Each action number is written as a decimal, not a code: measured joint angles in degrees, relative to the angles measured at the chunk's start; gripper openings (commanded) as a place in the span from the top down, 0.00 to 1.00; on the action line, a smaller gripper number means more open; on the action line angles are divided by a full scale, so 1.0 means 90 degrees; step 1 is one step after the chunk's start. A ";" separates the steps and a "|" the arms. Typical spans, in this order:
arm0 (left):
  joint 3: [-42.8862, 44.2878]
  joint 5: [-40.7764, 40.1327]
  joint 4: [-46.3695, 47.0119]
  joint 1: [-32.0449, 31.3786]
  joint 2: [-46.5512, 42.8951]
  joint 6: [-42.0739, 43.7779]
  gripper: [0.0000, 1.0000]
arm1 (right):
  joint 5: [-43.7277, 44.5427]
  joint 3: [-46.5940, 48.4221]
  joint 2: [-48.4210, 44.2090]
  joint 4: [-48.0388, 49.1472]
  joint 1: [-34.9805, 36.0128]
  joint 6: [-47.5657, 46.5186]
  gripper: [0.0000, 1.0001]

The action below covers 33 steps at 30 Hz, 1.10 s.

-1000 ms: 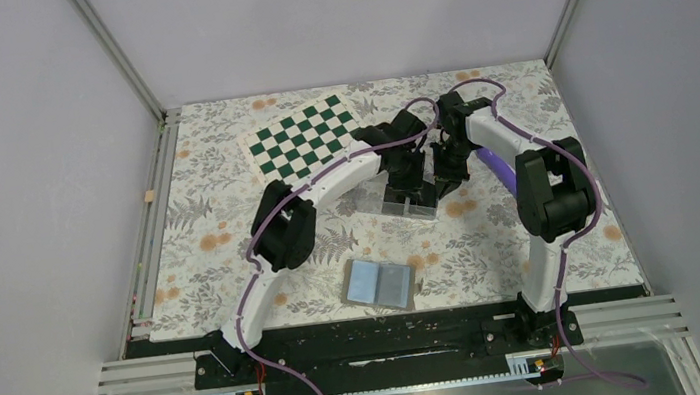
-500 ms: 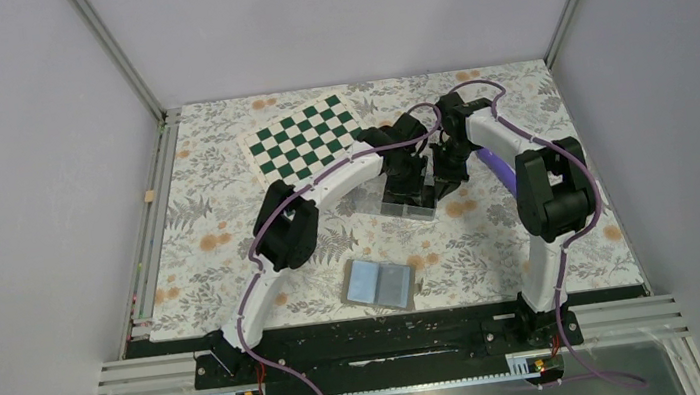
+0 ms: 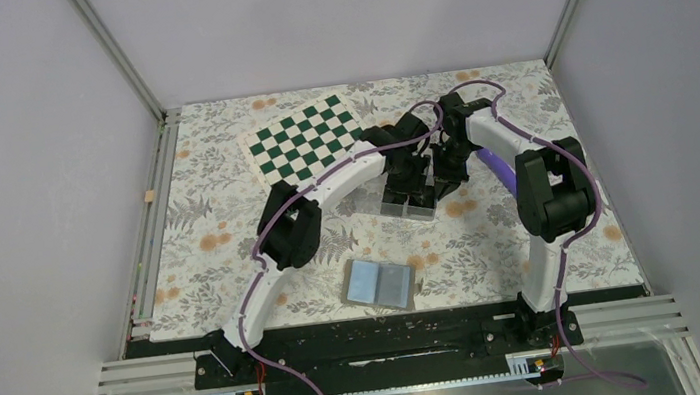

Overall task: Put the credit cards into the card holder
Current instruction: Pick up the credit card from the storage box.

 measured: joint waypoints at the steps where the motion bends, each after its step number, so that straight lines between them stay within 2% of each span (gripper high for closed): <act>1: 0.0007 0.0000 0.0000 0.0000 0.0027 -0.0002 0.58 | -0.0002 -0.0002 0.0000 0.0000 0.0000 0.0000 0.85; 8: 0.0012 0.0029 0.0000 0.0002 0.0192 -0.0126 0.82 | -0.0049 -0.0010 0.0002 0.0005 -0.0017 -0.0007 0.85; 14: 0.0036 0.0015 -0.0017 0.0024 0.0192 -0.0143 0.89 | -0.0068 -0.0015 0.0002 0.0017 -0.0027 -0.0029 0.85; 33: 0.0029 0.0090 0.0032 0.0041 0.0177 -0.0245 0.90 | -0.0092 -0.0032 0.0002 0.0019 -0.0032 -0.0063 0.85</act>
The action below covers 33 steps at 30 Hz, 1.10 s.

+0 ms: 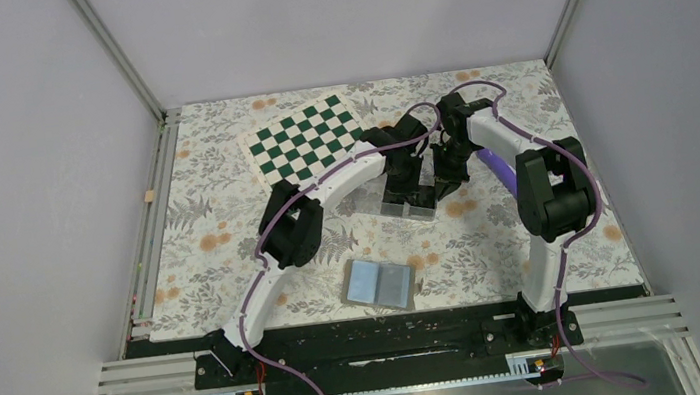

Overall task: Put the credit cards into the card holder
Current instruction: Pick up the credit card from the storage box.

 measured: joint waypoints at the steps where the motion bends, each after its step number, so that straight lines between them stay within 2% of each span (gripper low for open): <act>1: -0.0002 0.0000 0.0002 0.0002 -0.0002 -0.0015 0.91 | 0.0000 0.0000 0.0000 0.0000 -0.0002 -0.0005 0.85; 18: -0.0107 0.0002 0.0141 -0.0012 -0.0325 -0.0070 0.91 | -0.0005 -0.0005 0.0000 0.0000 -0.0002 -0.0022 0.85; 33: -0.0270 0.0583 0.0780 -0.0061 -0.0495 -0.0240 0.78 | -0.0070 -0.0032 0.0000 0.0002 -0.0005 -0.0022 0.85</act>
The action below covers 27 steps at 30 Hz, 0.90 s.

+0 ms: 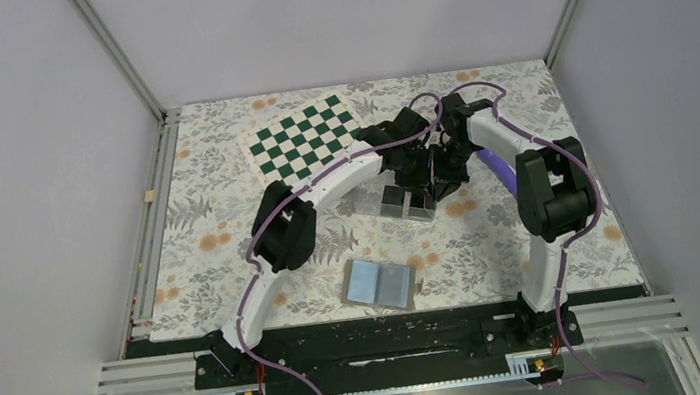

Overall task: Put the credit cards into the card holder
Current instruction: Pick up the credit card from the storage box.

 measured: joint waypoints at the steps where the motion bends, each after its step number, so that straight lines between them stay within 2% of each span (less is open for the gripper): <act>1: -0.0058 0.0044 0.0029 0.0000 -0.0005 -0.0015 0.77 | 0.0000 -0.0002 0.0000 0.0000 0.0000 0.0000 0.85; 7: -0.0454 0.0282 0.0272 0.0041 -0.0075 -0.0117 0.76 | -0.0002 -0.0005 0.0000 0.0002 0.0000 0.0000 0.85; 14: -0.0699 0.0520 0.0539 0.0172 -0.0138 -0.0316 1.00 | 0.0000 -0.0007 -0.0002 0.0005 0.0000 0.0000 0.83; 16: -0.0787 0.0510 0.0571 0.0202 -0.0209 -0.0335 1.00 | 0.0002 -0.0012 -0.0017 0.0010 0.0000 -0.0002 0.81; 21: -0.1234 0.0386 0.0680 0.0287 -0.0731 -0.0335 1.00 | 0.0002 -0.0131 -0.0236 -0.0010 0.0002 -0.0005 0.59; 27: -0.2480 0.0248 0.1309 0.0527 -0.2429 -0.0362 1.00 | -0.0080 -0.0206 -0.1280 -0.0022 -0.0019 -0.0053 0.35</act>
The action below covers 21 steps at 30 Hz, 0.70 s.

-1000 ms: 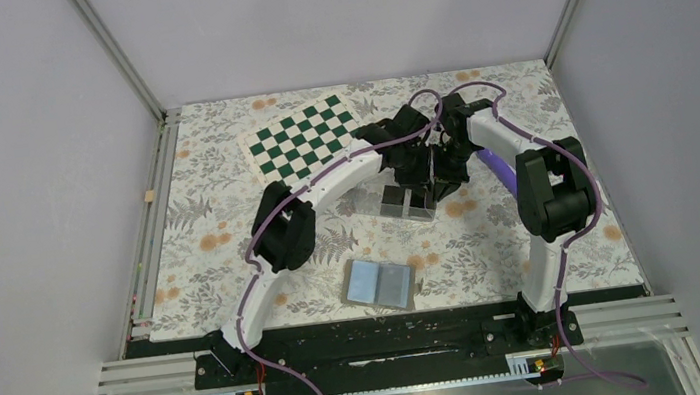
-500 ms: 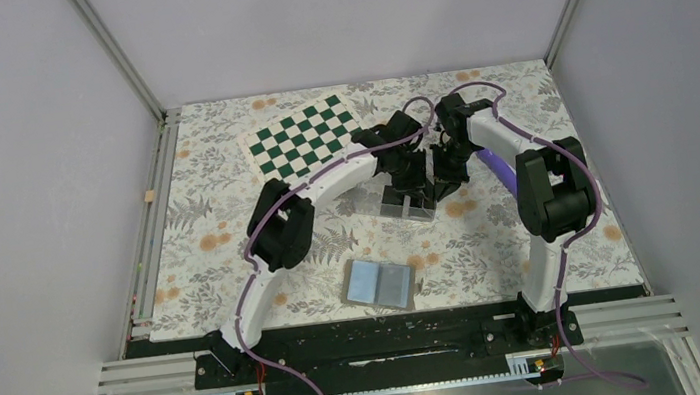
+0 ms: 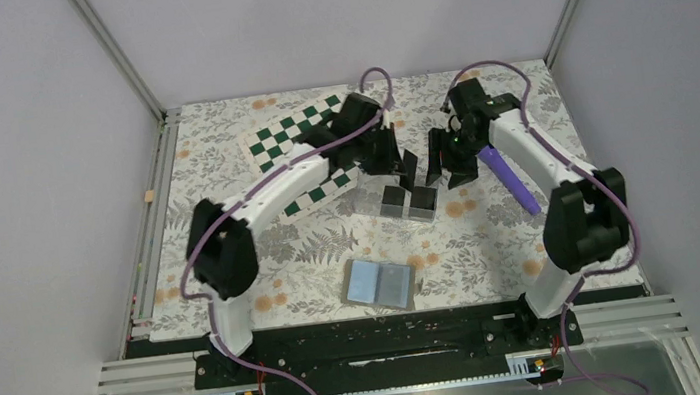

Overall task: Put the credit cards into the card holder
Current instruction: Pick up the credit card from the storage box.

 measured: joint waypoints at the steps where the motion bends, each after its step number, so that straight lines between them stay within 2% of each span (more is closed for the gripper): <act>1: -0.0199 0.0002 0.0085 0.0066 -0.0313 -0.0022 1.00 | -0.0092 -0.0010 -0.0255 0.0002 0.0000 -0.0027 0.33; 7: -0.2069 0.0379 0.1360 0.0602 -0.2446 -0.0459 1.00 | -0.1095 -0.0270 -0.1564 0.0233 0.0000 -0.0095 0.31; 10: -0.3152 0.0840 0.2123 0.0874 -0.3242 -0.0886 1.00 | -0.1897 -0.0743 -0.2055 0.0593 0.0005 0.0041 0.36; 15: -0.4872 0.2021 0.3667 0.1090 -0.3871 -0.1972 1.00 | -0.3354 -0.1775 -0.2334 0.1770 0.0148 0.0833 0.40; 21: -0.5770 0.2805 0.4522 0.1117 -0.4163 -0.2771 1.00 | -0.4473 -0.2586 -0.2329 0.3733 0.0848 0.2249 0.51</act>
